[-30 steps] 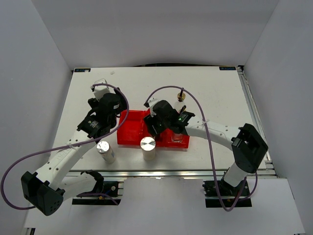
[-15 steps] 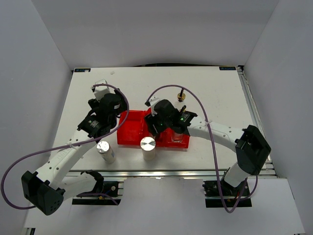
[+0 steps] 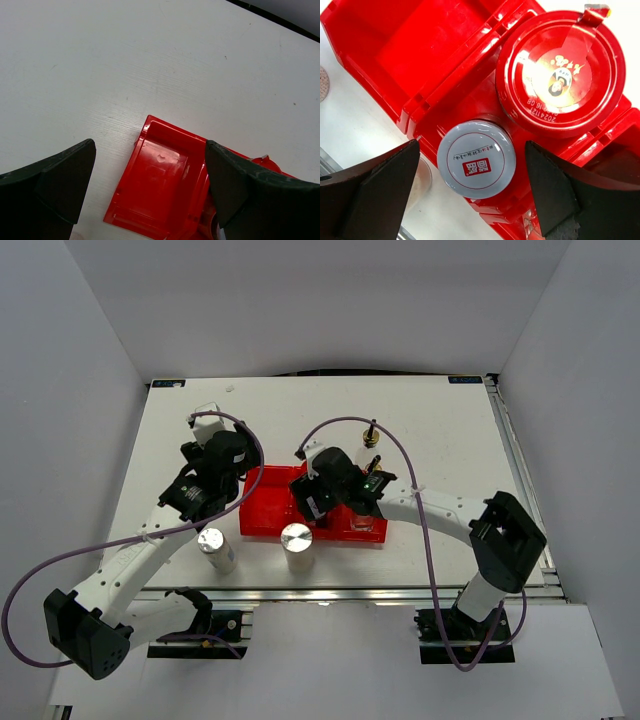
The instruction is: Organize the condiment bottles
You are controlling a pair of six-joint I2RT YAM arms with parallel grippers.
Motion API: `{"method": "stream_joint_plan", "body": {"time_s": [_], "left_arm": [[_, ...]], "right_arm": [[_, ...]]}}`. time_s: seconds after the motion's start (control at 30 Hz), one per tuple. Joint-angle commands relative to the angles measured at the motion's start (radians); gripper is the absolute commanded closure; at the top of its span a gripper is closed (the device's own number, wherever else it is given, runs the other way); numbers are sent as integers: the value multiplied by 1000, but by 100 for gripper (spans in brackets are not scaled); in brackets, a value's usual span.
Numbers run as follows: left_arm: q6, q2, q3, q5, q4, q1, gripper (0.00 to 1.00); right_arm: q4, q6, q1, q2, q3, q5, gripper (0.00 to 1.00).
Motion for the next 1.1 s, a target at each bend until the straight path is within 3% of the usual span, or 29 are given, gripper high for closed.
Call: {"method": "stream_joint_plan", "body": {"time_s": [0.0,0.3,0.57,0.73,0.9,0.97,1.07], "left_arm": [[-6,-11,20,16,-7,3,2],[-24,-14,45,61,-19,3,2],[-41,-14,36,208,-2,-7,2],[-47,22,60,209,-28,-106,2],[-24,61,105,165,-97,-201,2],[-17,72,128,147,-169,-241,2],[-15,78,131,176,-246,-286,2]], "right_arm": [[42,3,6,-30,23,16,11],[-39,-60,10,-114,176,105,10],[-81,-166,10,-177,368,96,11],[-66,-244,-14,-260,419,320,11],[-104,-184,-222,-382,360,342,11],[-110,-102,-365,-454,266,319,11],[-92,-55,-476,-556,160,357,11]]}}
